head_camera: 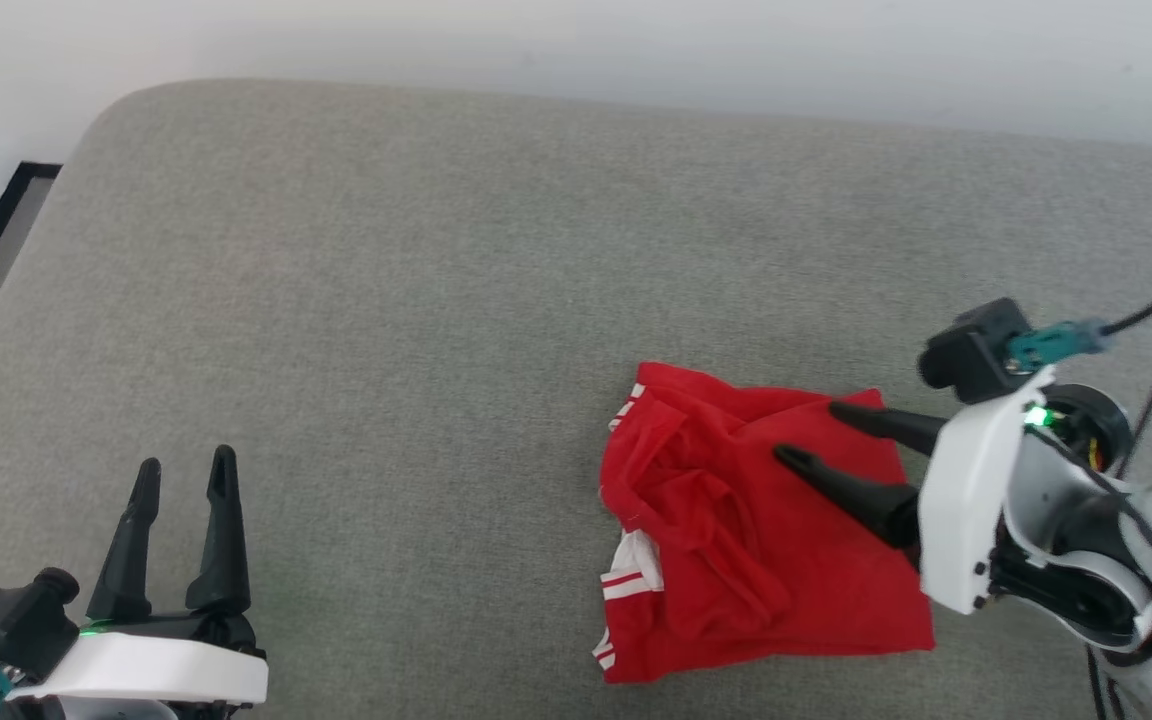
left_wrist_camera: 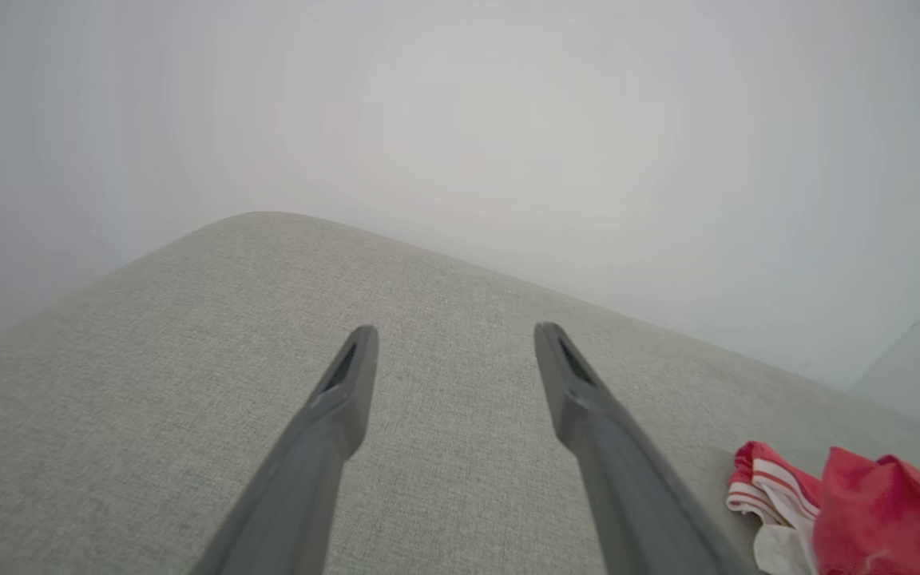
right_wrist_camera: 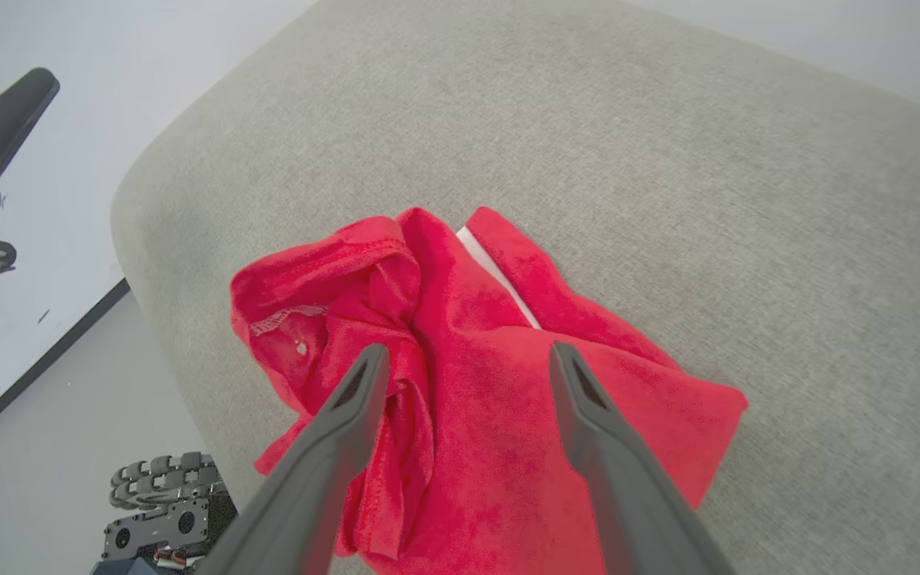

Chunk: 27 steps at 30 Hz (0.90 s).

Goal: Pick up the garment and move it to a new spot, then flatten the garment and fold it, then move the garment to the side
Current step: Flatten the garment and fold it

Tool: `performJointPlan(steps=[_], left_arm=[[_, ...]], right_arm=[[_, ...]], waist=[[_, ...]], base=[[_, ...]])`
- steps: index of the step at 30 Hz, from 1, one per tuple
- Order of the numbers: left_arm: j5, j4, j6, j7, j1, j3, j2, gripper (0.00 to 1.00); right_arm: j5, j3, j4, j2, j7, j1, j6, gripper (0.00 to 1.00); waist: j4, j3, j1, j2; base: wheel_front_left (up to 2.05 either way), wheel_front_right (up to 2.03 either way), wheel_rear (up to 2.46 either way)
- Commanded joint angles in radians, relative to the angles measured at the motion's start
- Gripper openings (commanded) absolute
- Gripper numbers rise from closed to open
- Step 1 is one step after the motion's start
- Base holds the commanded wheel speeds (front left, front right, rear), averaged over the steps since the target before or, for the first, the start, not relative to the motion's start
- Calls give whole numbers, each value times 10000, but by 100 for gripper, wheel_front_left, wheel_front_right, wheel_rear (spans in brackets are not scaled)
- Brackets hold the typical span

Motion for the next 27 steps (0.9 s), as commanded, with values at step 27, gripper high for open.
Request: performJointPlan(steps=[27], left_arm=[[880,-176,-33,-50,584,702,196,100]], right_arm=[[-1951,-2568,1382,324,-6121,2346,0,100]], waist=[[-1719,-632,0,-1]], base=[[0,0,0]])
